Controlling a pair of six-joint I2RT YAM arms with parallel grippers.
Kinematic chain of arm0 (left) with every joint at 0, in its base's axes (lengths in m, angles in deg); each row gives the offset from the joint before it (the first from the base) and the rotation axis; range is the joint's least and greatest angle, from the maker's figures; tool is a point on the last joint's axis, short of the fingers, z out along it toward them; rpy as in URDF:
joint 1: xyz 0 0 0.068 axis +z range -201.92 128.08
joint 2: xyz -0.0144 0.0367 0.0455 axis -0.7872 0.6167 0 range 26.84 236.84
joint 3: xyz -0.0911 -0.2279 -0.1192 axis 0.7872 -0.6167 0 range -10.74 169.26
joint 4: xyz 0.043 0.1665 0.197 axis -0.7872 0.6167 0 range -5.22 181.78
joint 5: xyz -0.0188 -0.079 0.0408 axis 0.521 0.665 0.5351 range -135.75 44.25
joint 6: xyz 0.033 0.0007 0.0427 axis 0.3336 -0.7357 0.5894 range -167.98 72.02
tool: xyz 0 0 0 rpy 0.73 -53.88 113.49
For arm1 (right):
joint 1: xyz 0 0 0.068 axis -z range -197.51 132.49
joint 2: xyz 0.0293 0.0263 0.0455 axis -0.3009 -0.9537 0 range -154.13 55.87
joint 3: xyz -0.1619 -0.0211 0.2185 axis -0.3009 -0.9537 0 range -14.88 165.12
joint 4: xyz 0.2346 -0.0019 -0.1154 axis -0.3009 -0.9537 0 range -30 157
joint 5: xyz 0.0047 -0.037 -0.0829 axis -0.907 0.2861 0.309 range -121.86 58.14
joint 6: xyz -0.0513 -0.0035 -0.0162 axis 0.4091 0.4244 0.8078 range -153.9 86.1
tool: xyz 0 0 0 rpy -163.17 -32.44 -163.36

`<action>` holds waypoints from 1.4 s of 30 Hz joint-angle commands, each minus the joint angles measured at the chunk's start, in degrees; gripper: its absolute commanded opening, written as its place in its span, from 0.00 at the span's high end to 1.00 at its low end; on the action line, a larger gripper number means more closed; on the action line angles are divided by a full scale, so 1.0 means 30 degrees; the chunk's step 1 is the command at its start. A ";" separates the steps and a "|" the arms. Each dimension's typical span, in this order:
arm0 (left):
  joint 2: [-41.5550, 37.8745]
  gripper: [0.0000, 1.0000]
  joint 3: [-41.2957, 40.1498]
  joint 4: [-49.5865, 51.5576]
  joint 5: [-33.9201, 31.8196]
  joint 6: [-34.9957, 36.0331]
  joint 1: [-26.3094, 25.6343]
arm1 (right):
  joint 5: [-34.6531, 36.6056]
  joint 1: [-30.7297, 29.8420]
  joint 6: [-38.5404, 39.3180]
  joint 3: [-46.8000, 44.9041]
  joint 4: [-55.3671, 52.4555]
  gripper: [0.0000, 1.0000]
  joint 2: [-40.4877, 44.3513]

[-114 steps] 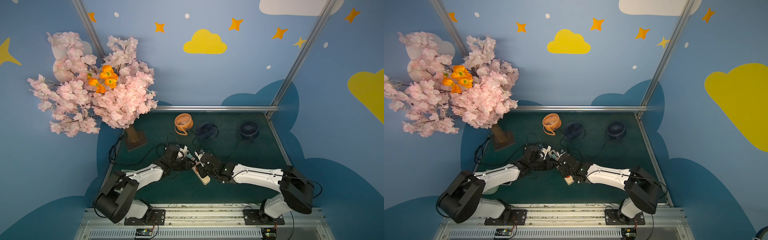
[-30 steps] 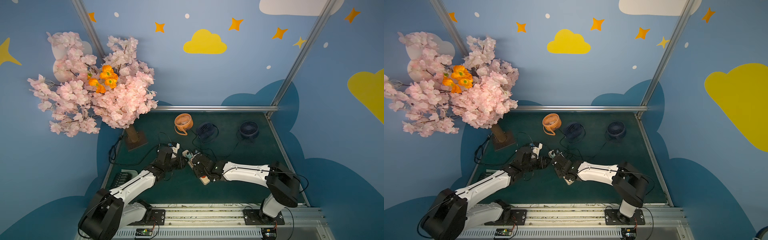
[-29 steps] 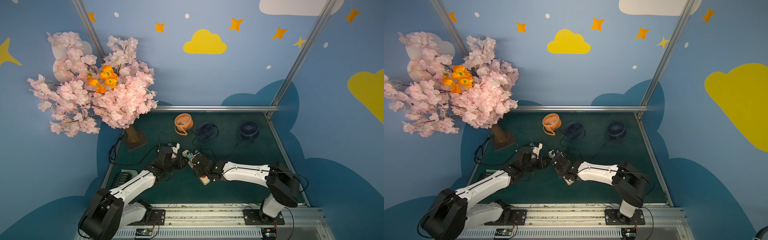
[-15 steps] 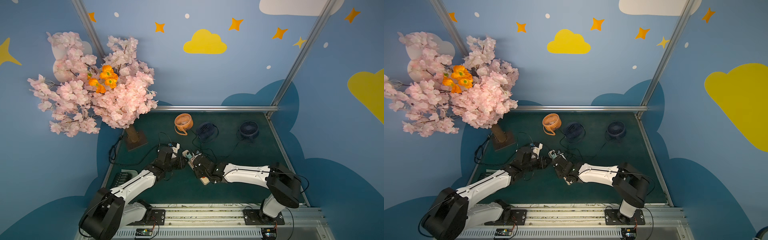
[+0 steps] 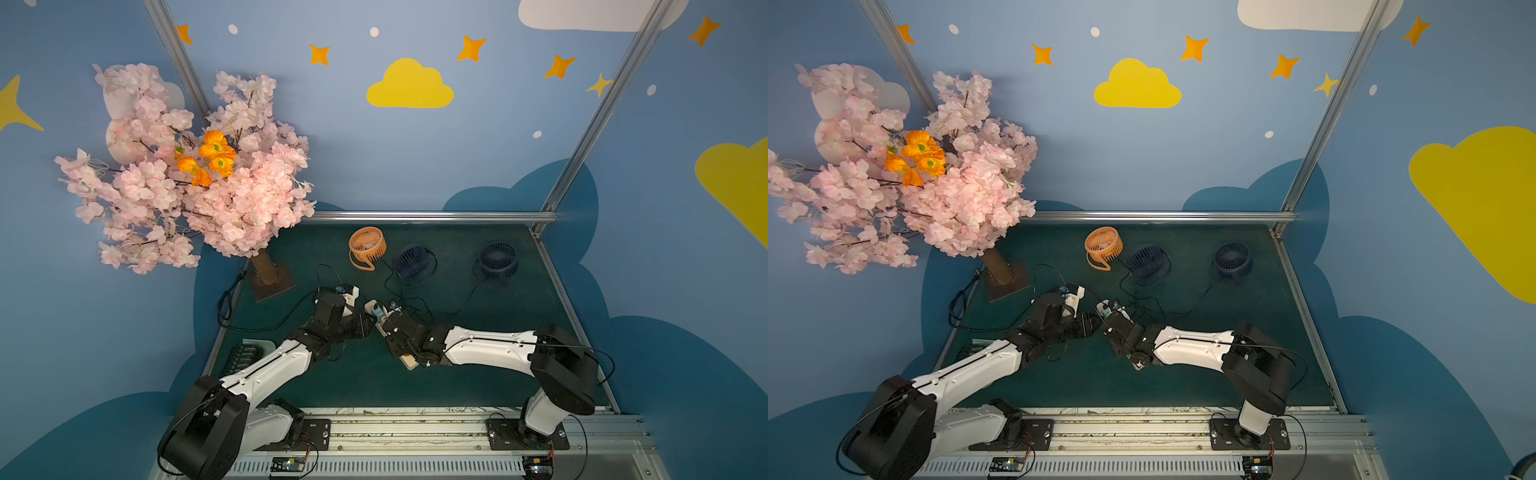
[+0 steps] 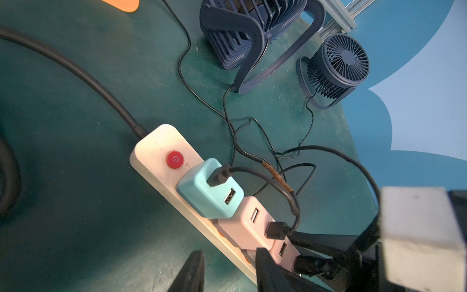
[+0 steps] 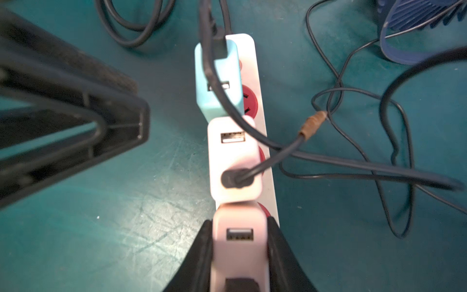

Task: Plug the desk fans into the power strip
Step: Insert the plug into the socket.

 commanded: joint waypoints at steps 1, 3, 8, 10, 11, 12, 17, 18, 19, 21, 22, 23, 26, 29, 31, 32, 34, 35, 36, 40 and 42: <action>-0.0698 0.61 -0.0099 -0.0089 0.0145 0.0126 0.0096 | -0.1417 -0.0089 0.0296 -0.0607 -0.7600 0.94 -0.2008; -0.1143 0.60 -0.0331 0.0044 -0.0129 0.0141 0.0096 | -0.1507 -0.0083 0.0625 0.0253 -0.7494 0.82 -0.1687; -0.2158 0.59 -0.0786 0.0562 -0.0705 0.0500 0.0082 | -0.1702 -0.0090 0.0986 0.1515 -0.7142 0.47 0.0332; -0.2457 0.58 -0.0792 0.0809 -0.0889 0.0709 0.0093 | -0.1659 -0.0108 0.1017 0.1267 -0.6627 0.38 0.1805; -0.2550 0.57 -0.0782 0.0904 -0.0985 0.0853 0.0092 | -0.1621 -0.0118 0.1018 0.0988 -0.6368 0.36 0.2437; -0.2609 0.57 -0.0822 0.0945 -0.1118 0.0969 0.0096 | -0.1547 -0.0101 0.1022 0.0634 -0.6153 0.31 0.3050; -0.2675 0.54 -0.1013 0.0728 -0.1401 0.1079 0.0089 | -0.0883 -0.0068 0.0649 -0.0979 -0.5455 0.21 0.5878; -0.2680 0.54 -0.1081 0.0615 -0.1401 0.1049 0.0095 | -0.0792 0.0037 0.0573 -0.1230 -0.5365 0.20 0.6473; -0.2688 0.53 -0.1119 0.0514 -0.1423 0.1031 0.0056 | -0.0714 0.0147 0.0431 -0.1325 -0.5291 0.20 0.6804; -0.2681 0.52 -0.1181 0.0392 -0.1379 0.1025 0.0092 | -0.0399 0.0453 -0.0217 -0.1520 -0.4995 0.21 0.7359; -0.2658 0.52 -0.1201 0.0222 -0.1186 0.1064 0.0081 | -0.0376 0.0626 -0.0491 -0.1521 -0.4820 0.24 0.7463; -0.2615 0.52 -0.1207 -0.0012 -0.0887 0.1139 0.0076 | -0.0556 0.0827 -0.0763 -0.1500 -0.4597 0.26 0.7418; -0.2211 0.52 -0.1139 -0.0786 0.0724 0.1123 0.0067 | -0.1995 0.1464 -0.1224 -0.0993 -0.4303 0.42 0.6743; -0.1186 0.51 -0.1181 -0.2096 0.2806 0.0466 -0.0075 | -0.5247 0.2604 -0.0783 -0.0286 -0.4049 0.57 0.5727; -0.0354 0.52 -0.1143 -0.2864 0.3678 -0.0092 -0.0381 | -0.6987 0.3313 -0.0983 0.0082 -0.3736 0.63 0.5047; 0.0057 0.52 -0.1138 -0.3192 0.3958 -0.0332 -0.0531 | -0.7535 0.3602 -0.1099 0.0210 -0.3593 0.65 0.4724; 0.0781 0.53 -0.1002 -0.3691 0.4300 -0.0823 -0.0842 | -0.8545 0.3837 -0.1198 0.0479 -0.3359 0.68 0.4225; 0.1132 0.53 -0.0941 -0.3976 0.4461 -0.1082 -0.0951 | -0.8825 0.3884 -0.1240 0.0644 -0.3261 0.68 0.3959; 0.1444 0.54 -0.0874 -0.4206 0.4587 -0.1305 -0.1089 | -0.9134 0.3948 -0.1289 0.0727 -0.3219 0.69 0.3775; 0.2427 0.59 -0.0737 -0.4703 0.4618 -0.1917 -0.1396 | -0.9908 0.4317 -0.1423 0.0968 -0.2989 0.71 0.3141; 0.2764 0.61 -0.0816 -0.4703 0.4404 -0.2123 -0.1428 | -1.0227 0.4426 -0.1465 0.1045 -0.2894 0.72 0.2854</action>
